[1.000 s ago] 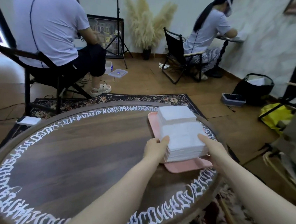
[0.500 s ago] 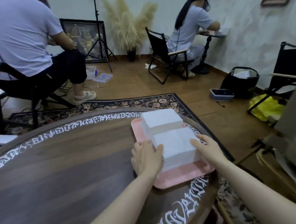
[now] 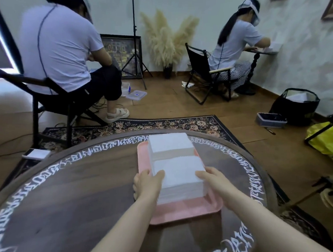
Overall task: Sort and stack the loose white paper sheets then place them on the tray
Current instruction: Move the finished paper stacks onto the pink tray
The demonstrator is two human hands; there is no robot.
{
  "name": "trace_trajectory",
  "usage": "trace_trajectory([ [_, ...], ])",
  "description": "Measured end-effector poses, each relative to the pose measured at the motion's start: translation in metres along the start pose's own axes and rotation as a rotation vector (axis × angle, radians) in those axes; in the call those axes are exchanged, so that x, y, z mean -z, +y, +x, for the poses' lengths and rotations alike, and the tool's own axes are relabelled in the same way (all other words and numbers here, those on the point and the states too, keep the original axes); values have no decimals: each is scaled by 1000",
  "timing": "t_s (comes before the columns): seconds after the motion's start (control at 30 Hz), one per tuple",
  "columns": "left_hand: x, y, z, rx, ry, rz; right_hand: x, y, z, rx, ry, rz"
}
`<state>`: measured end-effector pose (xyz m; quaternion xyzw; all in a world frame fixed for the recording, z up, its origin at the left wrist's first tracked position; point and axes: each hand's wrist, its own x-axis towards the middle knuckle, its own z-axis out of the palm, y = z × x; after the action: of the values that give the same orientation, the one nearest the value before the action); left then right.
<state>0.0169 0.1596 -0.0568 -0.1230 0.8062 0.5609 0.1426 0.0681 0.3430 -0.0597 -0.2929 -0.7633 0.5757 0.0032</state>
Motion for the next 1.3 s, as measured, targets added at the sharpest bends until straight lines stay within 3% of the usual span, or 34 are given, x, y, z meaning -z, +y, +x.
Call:
trace_trajectory([
  [0.2,75,-15,27,34,81,-68,-82,-26,-4,51,-145,18],
  [0.4,113,-20,44,49,89,-153,-118,-37,-11,70,-189,-10],
  [0.6,120,-40,31,-30,123,-29,-122,-41,-16,131,-169,-46],
  [0.87,108,-52,29,-148,39,39,-117,-38,-15,120,-154,-27],
  [1.3,106,-49,32,-179,-59,117,-121,-33,-17,95,-131,-97],
])
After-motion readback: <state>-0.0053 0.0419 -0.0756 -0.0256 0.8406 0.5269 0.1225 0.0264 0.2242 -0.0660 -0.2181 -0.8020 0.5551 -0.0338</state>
